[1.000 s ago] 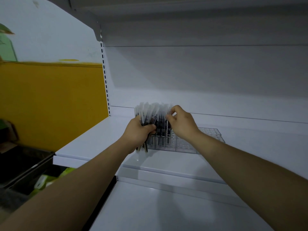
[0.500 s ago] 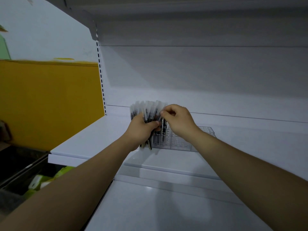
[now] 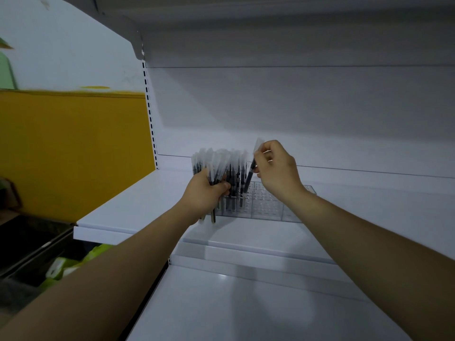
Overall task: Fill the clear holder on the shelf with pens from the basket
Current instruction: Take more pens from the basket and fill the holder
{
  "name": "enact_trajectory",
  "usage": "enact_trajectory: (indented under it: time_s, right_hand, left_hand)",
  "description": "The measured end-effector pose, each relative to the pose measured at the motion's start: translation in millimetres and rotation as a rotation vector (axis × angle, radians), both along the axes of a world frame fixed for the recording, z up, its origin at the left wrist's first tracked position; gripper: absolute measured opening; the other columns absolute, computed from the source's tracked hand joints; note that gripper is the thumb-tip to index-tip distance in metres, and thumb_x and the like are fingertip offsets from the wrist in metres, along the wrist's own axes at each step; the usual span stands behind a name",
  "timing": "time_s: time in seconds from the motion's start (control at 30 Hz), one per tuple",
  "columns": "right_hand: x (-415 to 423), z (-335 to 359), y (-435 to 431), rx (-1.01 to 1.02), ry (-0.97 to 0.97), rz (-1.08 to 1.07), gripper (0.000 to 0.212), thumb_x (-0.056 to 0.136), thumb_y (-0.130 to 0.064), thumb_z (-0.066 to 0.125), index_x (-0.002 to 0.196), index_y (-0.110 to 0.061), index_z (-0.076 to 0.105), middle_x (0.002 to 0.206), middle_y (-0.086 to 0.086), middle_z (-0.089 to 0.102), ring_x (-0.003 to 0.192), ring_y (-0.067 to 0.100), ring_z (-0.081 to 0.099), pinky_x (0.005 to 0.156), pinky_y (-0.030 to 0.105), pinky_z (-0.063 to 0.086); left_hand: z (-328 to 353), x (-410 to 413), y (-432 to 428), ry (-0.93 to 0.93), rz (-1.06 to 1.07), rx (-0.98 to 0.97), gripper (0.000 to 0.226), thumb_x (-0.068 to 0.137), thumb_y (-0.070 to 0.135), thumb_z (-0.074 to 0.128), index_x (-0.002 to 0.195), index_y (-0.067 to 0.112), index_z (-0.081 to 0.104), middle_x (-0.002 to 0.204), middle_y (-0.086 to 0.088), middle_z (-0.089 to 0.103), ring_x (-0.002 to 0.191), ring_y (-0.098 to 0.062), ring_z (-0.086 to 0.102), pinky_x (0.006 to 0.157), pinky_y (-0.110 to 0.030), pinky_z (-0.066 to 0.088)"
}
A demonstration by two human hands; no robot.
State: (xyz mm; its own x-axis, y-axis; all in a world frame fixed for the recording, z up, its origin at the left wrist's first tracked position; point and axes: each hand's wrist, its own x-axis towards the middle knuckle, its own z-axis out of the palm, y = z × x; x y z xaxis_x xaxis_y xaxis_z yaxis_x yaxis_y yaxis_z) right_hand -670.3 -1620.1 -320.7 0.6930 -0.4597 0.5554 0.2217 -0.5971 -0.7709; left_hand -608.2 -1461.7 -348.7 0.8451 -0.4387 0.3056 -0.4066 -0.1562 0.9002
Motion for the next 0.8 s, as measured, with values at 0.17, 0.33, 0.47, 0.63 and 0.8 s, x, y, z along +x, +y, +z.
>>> enact_trajectory:
  time_s: [0.17, 0.33, 0.47, 0.63, 0.8]
  right_hand:
    - [4, -7, 5, -0.125, 0.054, 0.01, 0.007, 0.098, -0.026, 0.048, 0.099, -0.02, 0.05, 0.088, 0.0, 0.061, 0.082, 0.022, 0.064, 0.064, 0.032, 0.049]
    - [9, -18, 9, -0.191, 0.133, 0.007, 0.01, 0.098, -0.024, 0.048, 0.098, -0.014, 0.052, 0.079, 0.001, 0.059, 0.071, 0.024, 0.056, 0.064, 0.033, 0.046]
    - [13, -19, 9, -0.179, 0.176, -0.025, 0.016, 0.099, -0.028, 0.046, 0.102, -0.013, 0.052, 0.087, 0.011, 0.065, 0.077, 0.031, 0.062, 0.068, 0.041, 0.051]
    - [15, -23, 6, -0.24, 0.297, -0.04, 0.018, 0.098, -0.031, 0.048, 0.094, -0.014, 0.051, 0.082, 0.008, 0.064, 0.076, 0.027, 0.061, 0.065, 0.034, 0.048]
    - [4, -12, 6, -0.142, 0.132, -0.024, 0.026, 0.097, -0.033, 0.052, 0.114, -0.016, 0.061, 0.094, -0.004, 0.06, 0.086, 0.012, 0.056, 0.074, 0.022, 0.041]
  left_hand:
    - [0, -1, 0, 0.002, -0.016, 0.019, 0.013, 0.091, 0.009, 0.061, 0.101, 0.016, 0.061, 0.088, -0.005, 0.07, 0.081, -0.018, 0.069, 0.071, -0.029, 0.056]
    - [0, -1, 3, 0.02, -0.025, 0.009, 0.019, 0.091, 0.007, 0.06, 0.109, 0.012, 0.059, 0.092, -0.011, 0.07, 0.083, -0.024, 0.069, 0.075, -0.039, 0.057]
    - [0, 1, 5, -0.013, -0.001, 0.023, 0.019, 0.089, 0.007, 0.06, 0.1, 0.022, 0.061, 0.091, -0.013, 0.068, 0.089, -0.035, 0.065, 0.082, -0.047, 0.057]
    - [2, 0, 4, 0.002, 0.01, -0.035, 0.021, 0.09, 0.005, 0.06, 0.098, 0.024, 0.059, 0.085, 0.005, 0.065, 0.08, -0.011, 0.062, 0.07, -0.024, 0.051]
    - [5, -3, -2, -0.003, 0.029, -0.024, 0.009, 0.091, 0.011, 0.061, 0.099, 0.012, 0.065, 0.084, -0.003, 0.068, 0.076, -0.016, 0.063, 0.065, -0.022, 0.048]
